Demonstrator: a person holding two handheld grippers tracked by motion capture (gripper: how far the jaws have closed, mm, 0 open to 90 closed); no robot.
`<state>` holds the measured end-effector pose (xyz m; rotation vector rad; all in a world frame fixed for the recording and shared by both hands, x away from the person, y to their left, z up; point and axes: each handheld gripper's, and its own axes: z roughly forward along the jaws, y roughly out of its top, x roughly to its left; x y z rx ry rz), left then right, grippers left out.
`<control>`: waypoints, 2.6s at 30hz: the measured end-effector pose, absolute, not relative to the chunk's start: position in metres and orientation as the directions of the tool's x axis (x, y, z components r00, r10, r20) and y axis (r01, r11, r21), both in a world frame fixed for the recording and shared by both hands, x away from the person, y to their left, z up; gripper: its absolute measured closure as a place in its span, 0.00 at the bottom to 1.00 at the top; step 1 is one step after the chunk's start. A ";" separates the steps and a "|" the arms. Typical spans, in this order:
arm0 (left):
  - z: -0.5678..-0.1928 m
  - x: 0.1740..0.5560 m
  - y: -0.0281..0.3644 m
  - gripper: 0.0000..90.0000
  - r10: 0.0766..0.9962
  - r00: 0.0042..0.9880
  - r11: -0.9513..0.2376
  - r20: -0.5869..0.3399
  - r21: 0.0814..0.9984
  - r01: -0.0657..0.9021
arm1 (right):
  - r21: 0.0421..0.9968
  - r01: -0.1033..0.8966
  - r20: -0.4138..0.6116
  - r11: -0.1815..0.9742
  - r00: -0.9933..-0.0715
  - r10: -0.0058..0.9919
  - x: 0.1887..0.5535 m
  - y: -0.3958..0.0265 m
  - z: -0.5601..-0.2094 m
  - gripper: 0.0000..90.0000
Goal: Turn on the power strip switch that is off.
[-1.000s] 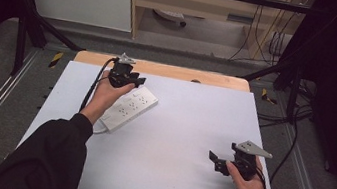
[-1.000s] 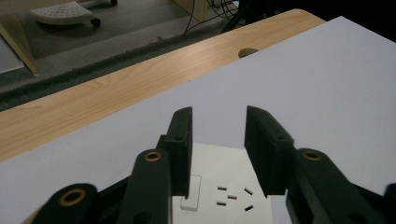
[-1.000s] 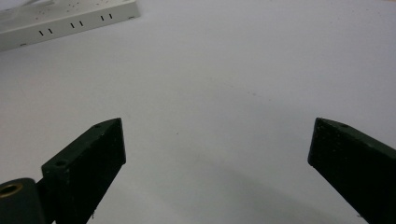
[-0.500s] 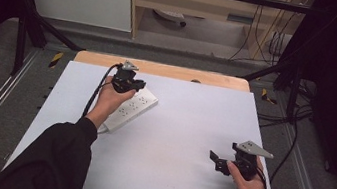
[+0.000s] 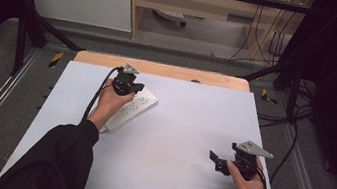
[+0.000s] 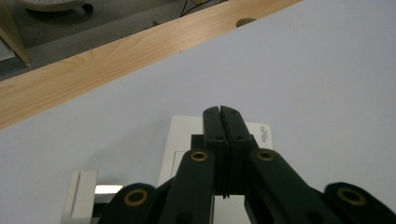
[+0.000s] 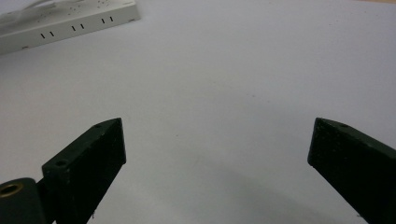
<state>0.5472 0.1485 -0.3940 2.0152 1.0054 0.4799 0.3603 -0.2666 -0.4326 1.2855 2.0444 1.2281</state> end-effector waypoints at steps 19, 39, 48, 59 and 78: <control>-0.405 0.555 0.155 1.00 0.798 0.602 -0.369 -0.011 0.782 0.503 | 0.852 0.492 0.093 0.179 -0.479 0.873 0.360 -0.267 -0.433 0.05; -0.416 0.556 0.156 1.00 0.797 0.604 -0.378 -0.012 0.770 0.514 | 0.852 0.493 0.095 0.177 -0.479 0.873 0.361 -0.266 -0.433 0.05; -0.420 0.557 0.155 1.00 0.796 0.605 -0.387 -0.004 0.765 0.515 | 0.852 0.493 0.096 0.177 -0.479 0.873 0.360 -0.267 -0.433 0.05; -0.424 0.558 0.155 1.00 0.794 0.607 -0.402 0.005 0.754 0.520 | 0.852 0.493 0.096 0.176 -0.478 0.873 0.360 -0.267 -0.433 0.05; -0.427 0.557 0.160 1.00 0.798 0.602 -0.403 0.017 0.758 0.512 | 0.853 0.491 0.095 0.176 -0.478 0.873 0.360 -0.267 -0.432 0.05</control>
